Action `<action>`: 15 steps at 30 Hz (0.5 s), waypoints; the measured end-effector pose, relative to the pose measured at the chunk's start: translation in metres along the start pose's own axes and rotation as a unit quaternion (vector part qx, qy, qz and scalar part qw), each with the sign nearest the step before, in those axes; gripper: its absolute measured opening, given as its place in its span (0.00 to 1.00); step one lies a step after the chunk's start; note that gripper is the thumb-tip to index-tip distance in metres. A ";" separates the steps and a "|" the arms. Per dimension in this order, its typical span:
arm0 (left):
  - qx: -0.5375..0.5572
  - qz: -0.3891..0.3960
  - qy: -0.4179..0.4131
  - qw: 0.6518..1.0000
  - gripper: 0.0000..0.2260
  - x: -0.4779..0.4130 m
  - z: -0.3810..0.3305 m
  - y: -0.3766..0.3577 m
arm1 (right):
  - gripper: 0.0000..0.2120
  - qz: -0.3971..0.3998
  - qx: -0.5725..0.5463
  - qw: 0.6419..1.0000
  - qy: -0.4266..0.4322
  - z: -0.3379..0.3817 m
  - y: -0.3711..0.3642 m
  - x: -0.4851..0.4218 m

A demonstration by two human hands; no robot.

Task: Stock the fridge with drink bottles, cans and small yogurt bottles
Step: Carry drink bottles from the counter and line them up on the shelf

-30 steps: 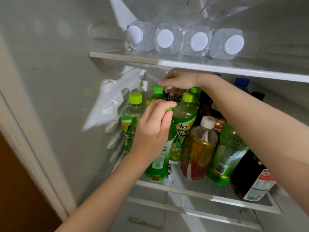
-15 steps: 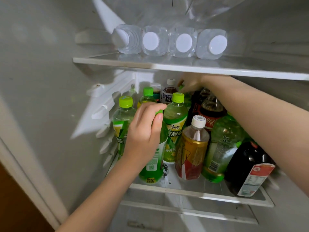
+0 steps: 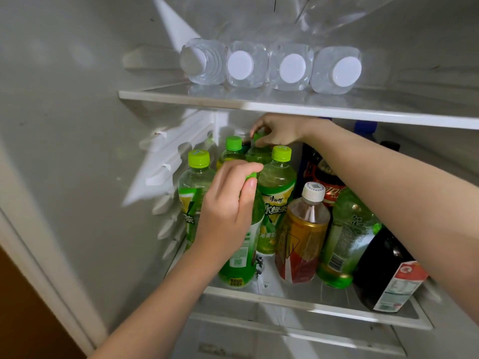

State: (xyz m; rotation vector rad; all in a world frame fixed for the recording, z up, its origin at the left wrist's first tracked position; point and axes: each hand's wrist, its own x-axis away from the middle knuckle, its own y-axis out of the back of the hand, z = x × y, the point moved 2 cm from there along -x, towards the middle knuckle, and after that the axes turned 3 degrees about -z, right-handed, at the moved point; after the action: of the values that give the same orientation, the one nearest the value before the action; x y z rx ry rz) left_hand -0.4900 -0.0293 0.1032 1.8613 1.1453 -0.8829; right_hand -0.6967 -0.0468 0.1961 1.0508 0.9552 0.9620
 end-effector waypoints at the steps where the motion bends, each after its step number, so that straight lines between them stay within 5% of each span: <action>1: 0.000 -0.001 0.001 1.000 0.14 -0.001 0.000 0.000 | 0.13 -0.002 -0.010 1.000 0.005 0.000 -0.001 -0.001; 9: -0.001 0.000 0.003 1.000 0.14 -0.001 0.000 -0.001 | 0.25 0.018 -0.069 0.994 -0.080 -0.016 0.003 -0.009; 13: -0.004 0.004 0.001 1.000 0.13 -0.001 0.000 0.000 | 0.23 -0.051 -0.149 0.976 -0.151 -0.029 0.008 -0.021; 15: -0.003 0.005 0.000 1.000 0.13 0.000 0.000 0.001 | 0.22 -0.014 -0.102 0.978 -0.179 -0.033 0.001 -0.025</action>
State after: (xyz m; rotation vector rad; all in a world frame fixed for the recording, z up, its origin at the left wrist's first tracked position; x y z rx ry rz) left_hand -0.4896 -0.0296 0.1038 1.8613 1.1352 -0.8736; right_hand -0.7345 -0.0618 0.1935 0.9917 0.5605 0.7928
